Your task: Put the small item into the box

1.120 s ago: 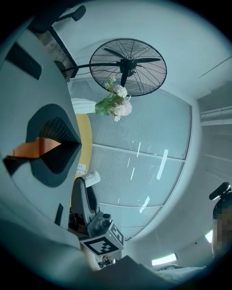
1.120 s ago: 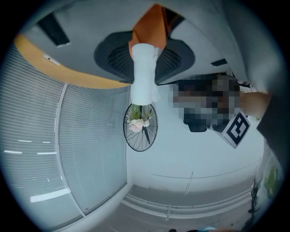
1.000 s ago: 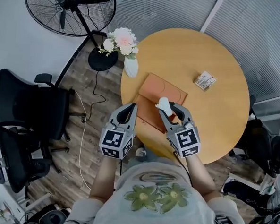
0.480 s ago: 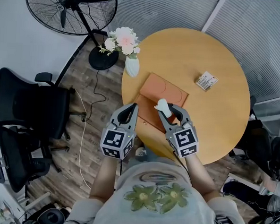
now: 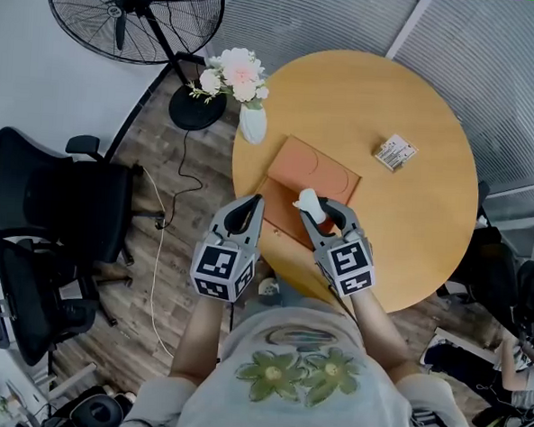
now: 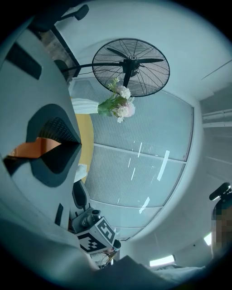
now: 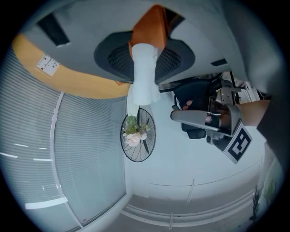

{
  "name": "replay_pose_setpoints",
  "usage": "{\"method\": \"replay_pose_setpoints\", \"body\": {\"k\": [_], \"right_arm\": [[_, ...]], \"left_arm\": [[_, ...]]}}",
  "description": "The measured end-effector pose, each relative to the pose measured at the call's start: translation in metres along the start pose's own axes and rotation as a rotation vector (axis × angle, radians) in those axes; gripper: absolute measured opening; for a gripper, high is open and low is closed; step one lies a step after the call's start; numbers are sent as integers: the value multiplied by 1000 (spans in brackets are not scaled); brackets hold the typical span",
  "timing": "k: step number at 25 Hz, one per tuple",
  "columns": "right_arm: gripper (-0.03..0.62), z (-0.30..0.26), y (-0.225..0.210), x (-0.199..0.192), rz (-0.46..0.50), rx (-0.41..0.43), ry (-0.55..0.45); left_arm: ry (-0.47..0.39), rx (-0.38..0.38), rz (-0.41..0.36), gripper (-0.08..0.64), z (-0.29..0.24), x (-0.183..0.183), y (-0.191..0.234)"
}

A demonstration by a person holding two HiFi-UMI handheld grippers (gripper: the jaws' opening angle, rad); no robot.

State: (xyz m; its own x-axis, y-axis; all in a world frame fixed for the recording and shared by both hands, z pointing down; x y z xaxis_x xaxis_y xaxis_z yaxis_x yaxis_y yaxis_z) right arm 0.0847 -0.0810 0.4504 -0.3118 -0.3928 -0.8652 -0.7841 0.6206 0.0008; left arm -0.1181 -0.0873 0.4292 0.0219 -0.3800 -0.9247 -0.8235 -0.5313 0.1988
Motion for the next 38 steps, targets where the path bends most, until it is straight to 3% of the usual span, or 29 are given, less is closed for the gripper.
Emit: {"method": "replay_pose_setpoints", "body": {"k": [38], "right_arm": [[149,-35,-11,-32,8,43,111]], "left_arm": [[38,16,17,0,-13,-11,1]]}}
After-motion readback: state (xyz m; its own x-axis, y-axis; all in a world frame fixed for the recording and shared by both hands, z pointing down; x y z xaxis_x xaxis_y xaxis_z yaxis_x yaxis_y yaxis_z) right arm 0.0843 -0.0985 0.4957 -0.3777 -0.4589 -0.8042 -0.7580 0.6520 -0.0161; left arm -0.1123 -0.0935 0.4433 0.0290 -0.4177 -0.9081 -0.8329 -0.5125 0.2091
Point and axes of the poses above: the fingertips, and each gripper's own axes: z backward along the fingers, y to its left, x out of its top, the point moved 10 cm from there along z, backward along the fingers, and after that the axes turned 1 degree about x, right-handed, at the moved point
